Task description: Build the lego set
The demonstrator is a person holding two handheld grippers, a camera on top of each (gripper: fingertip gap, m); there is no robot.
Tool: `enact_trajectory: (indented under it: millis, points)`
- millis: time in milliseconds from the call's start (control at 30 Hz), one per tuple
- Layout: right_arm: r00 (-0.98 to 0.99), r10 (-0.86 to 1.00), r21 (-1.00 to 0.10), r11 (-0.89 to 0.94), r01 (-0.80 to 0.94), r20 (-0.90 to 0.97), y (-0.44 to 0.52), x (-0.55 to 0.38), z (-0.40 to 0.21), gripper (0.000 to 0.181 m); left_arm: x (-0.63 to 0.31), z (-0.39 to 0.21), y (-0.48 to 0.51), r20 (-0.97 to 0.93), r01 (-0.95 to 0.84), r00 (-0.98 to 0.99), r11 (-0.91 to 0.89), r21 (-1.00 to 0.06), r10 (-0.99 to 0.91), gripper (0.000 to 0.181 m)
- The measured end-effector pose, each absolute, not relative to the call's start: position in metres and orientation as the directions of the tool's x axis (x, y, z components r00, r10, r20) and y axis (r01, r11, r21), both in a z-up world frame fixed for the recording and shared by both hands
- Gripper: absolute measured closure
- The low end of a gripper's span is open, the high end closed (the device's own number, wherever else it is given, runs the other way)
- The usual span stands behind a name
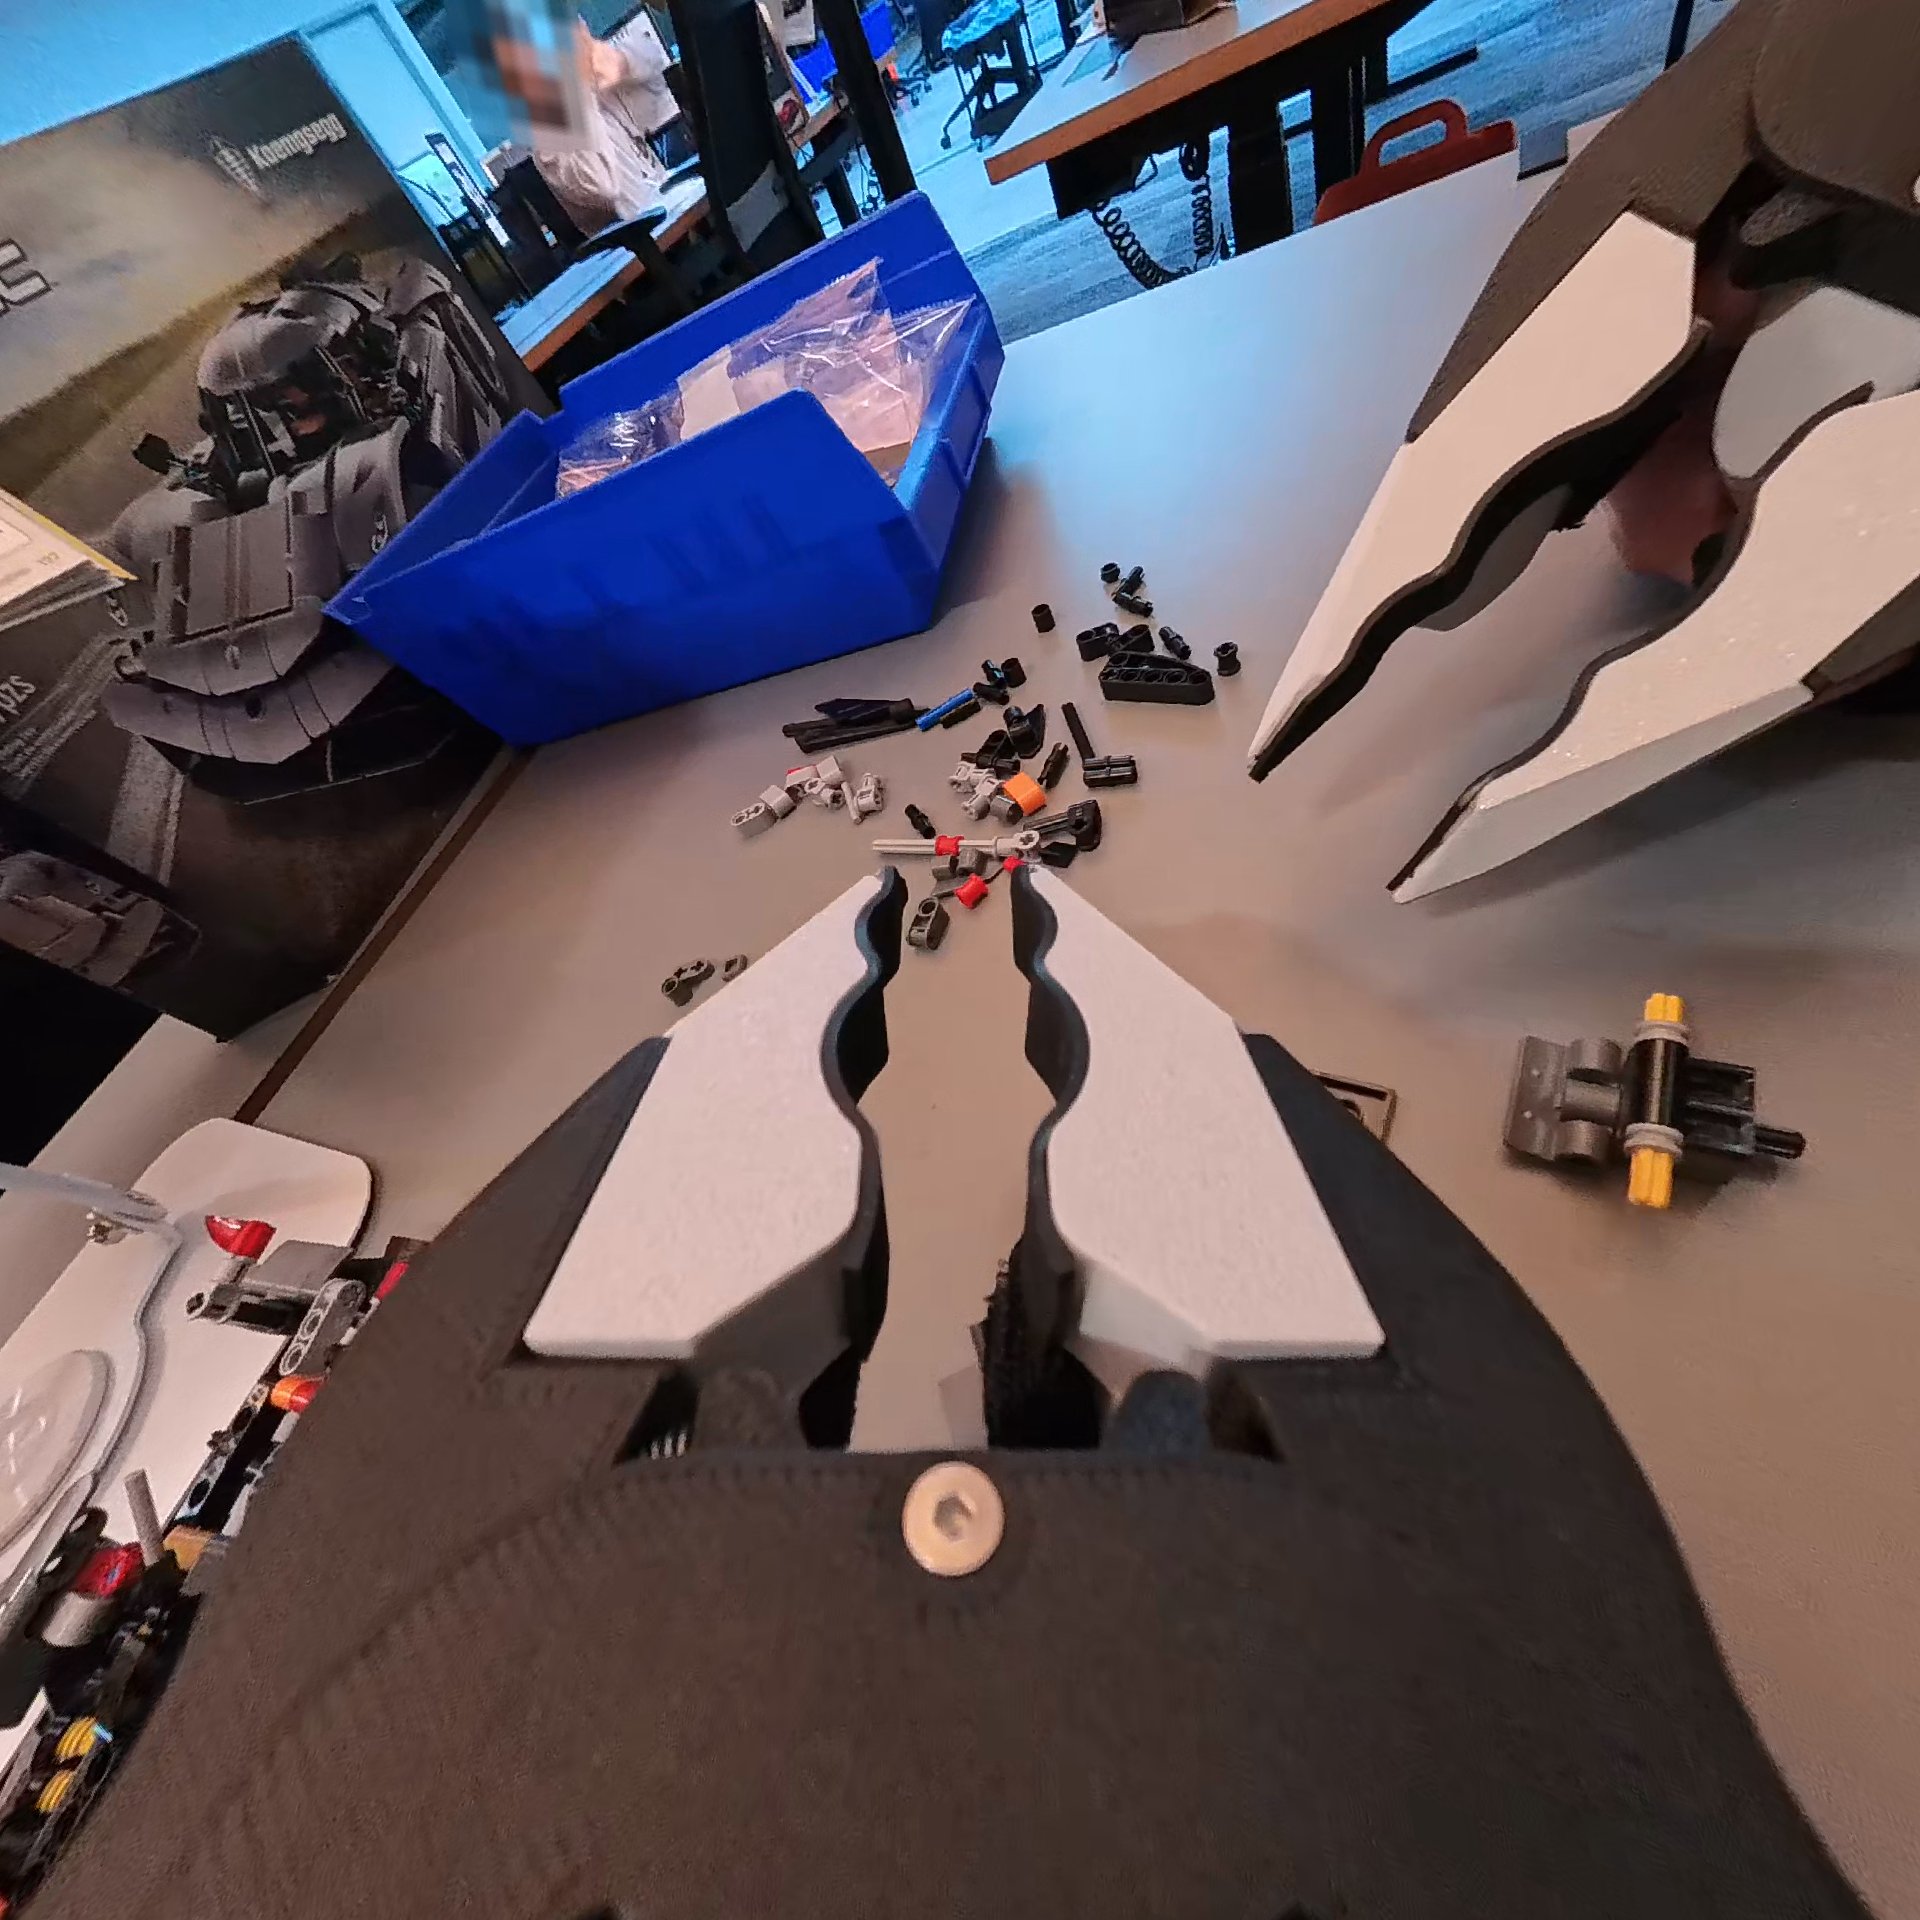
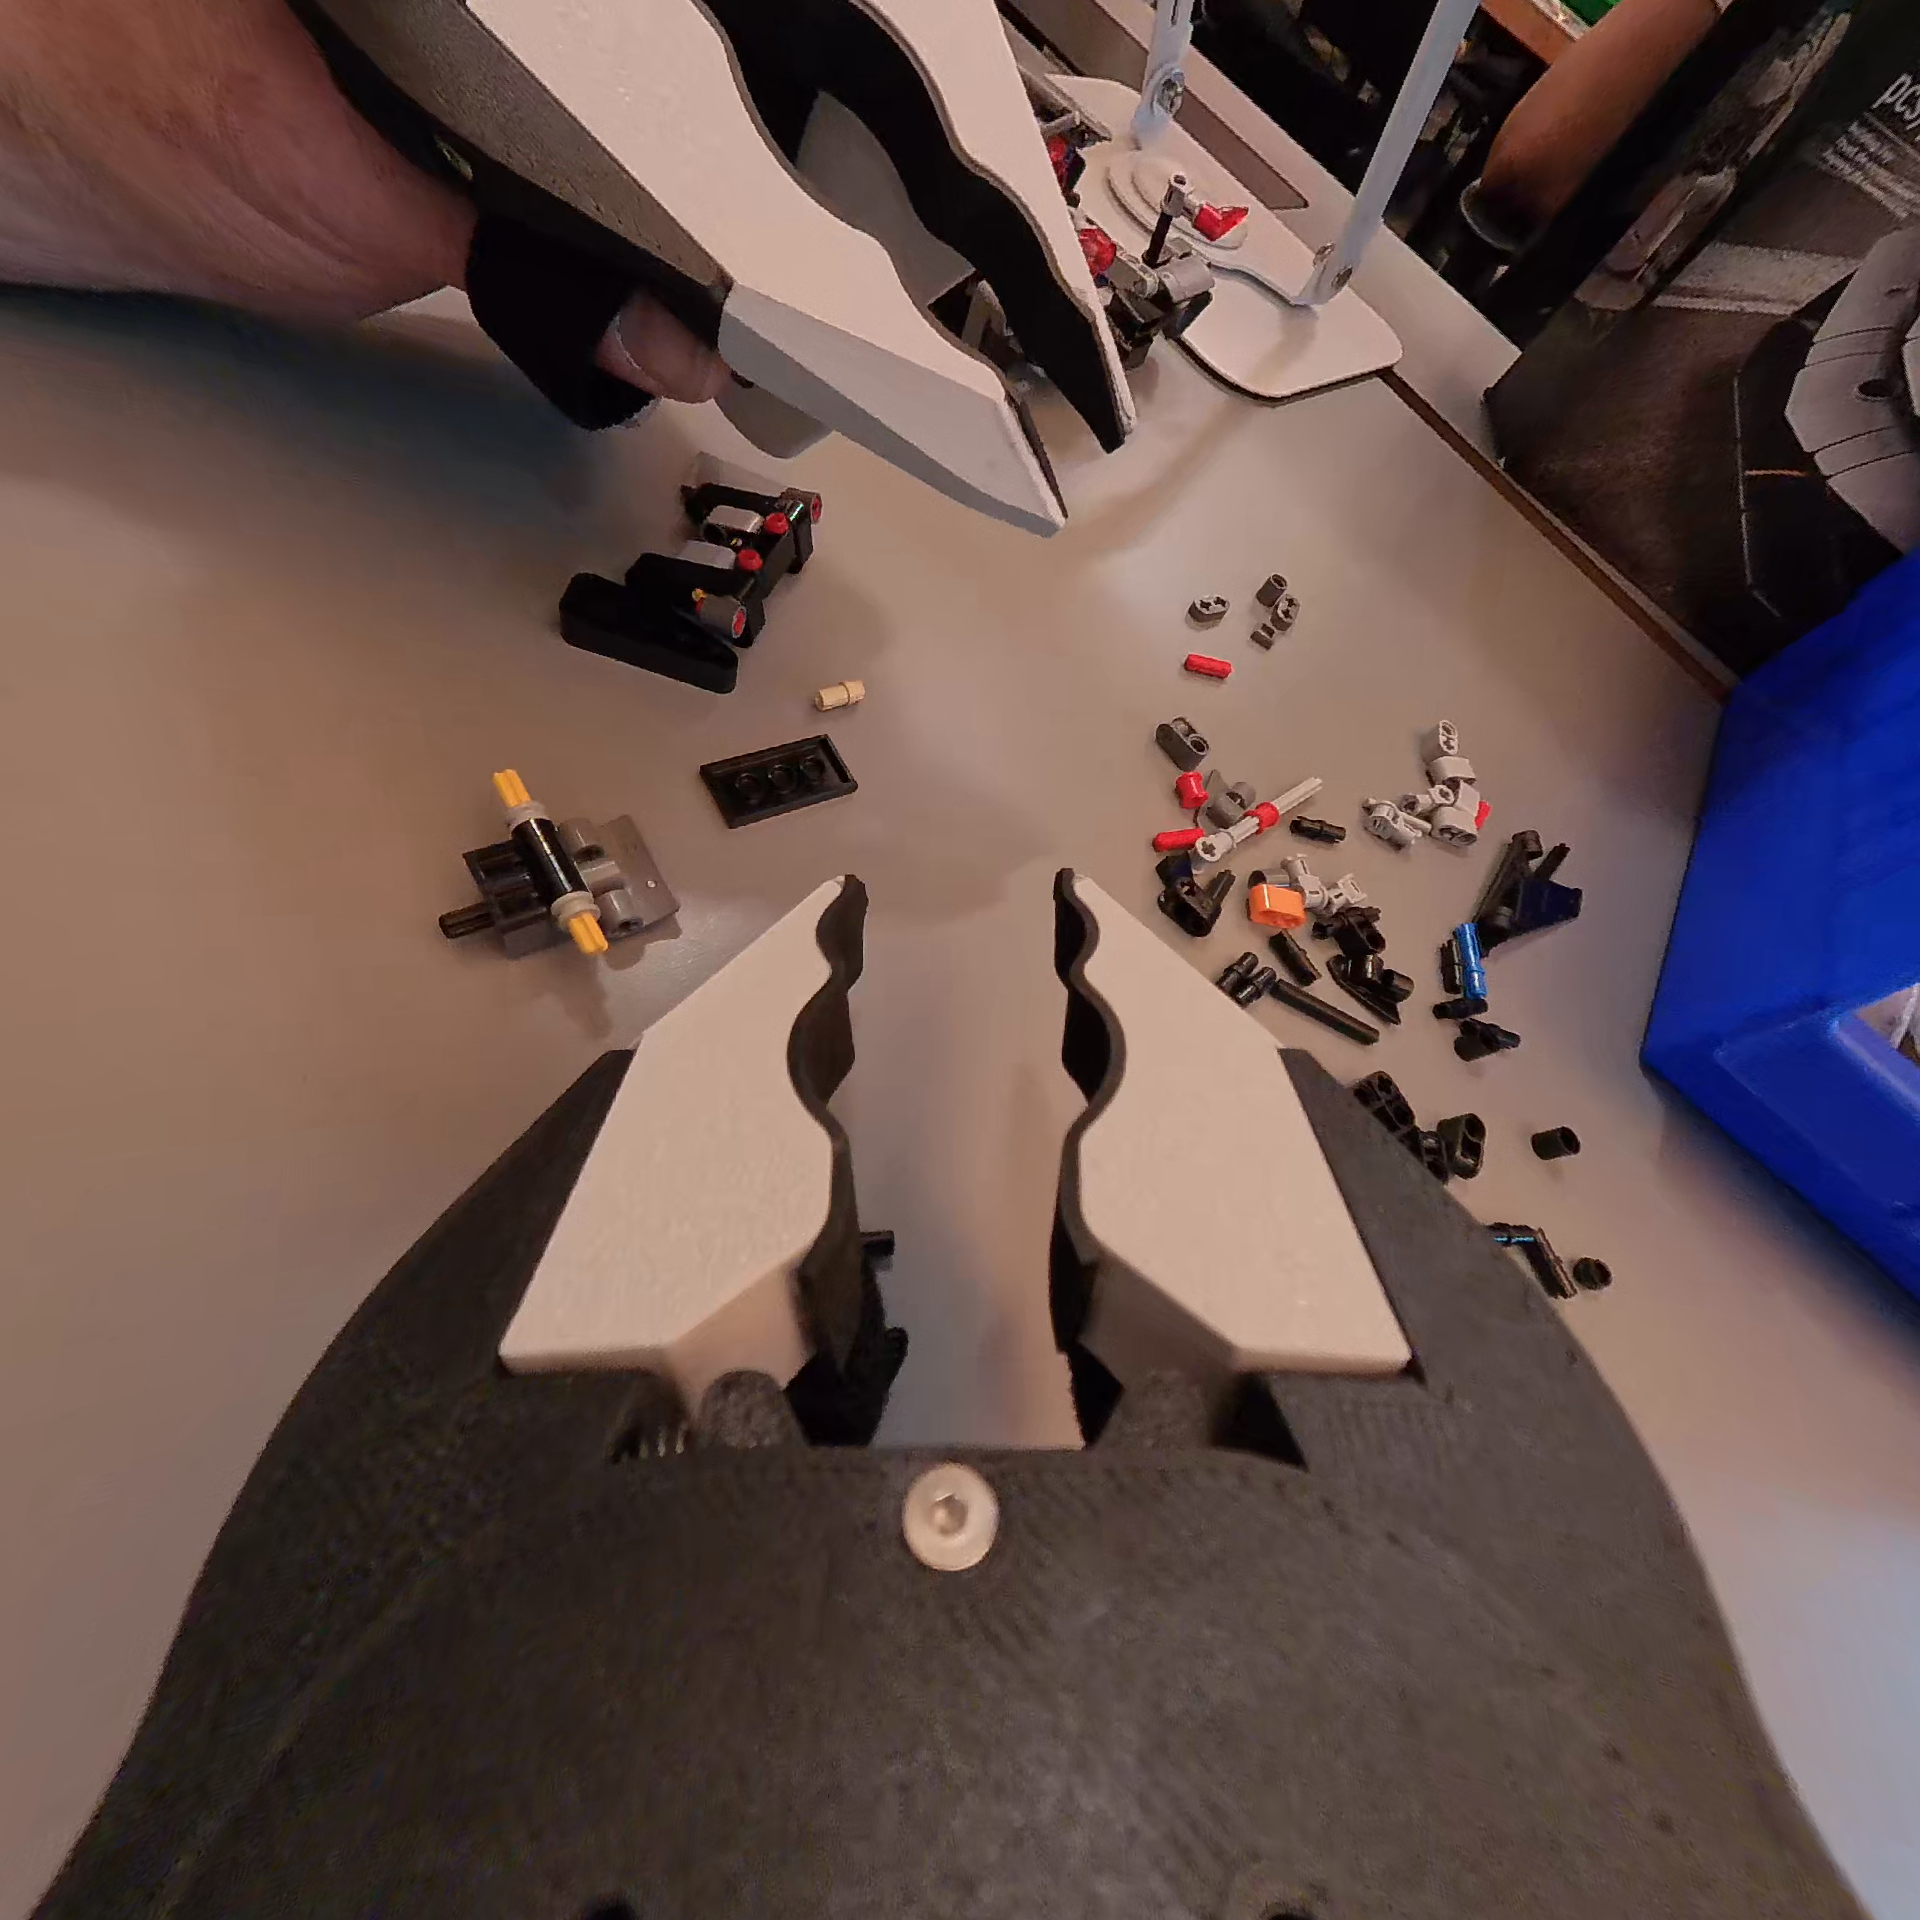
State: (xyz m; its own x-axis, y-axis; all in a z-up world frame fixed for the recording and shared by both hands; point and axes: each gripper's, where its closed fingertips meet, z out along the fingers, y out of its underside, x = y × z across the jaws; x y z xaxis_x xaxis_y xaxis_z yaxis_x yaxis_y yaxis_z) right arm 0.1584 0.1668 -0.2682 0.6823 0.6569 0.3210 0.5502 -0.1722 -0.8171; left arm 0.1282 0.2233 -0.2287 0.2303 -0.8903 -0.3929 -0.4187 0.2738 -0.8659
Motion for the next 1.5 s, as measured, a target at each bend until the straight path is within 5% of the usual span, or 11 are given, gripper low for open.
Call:
enact_trajectory:
  millis: [1500]
  points:
    - [0.701,0.65,-0.84,-0.175,0.514,0.294,0.168,0.1611,-0.2635,0.147,0.1241,-0.2311,0.2171,-0.38,-0.41,0.202,0.275,-0.87,-0.903,0.164]
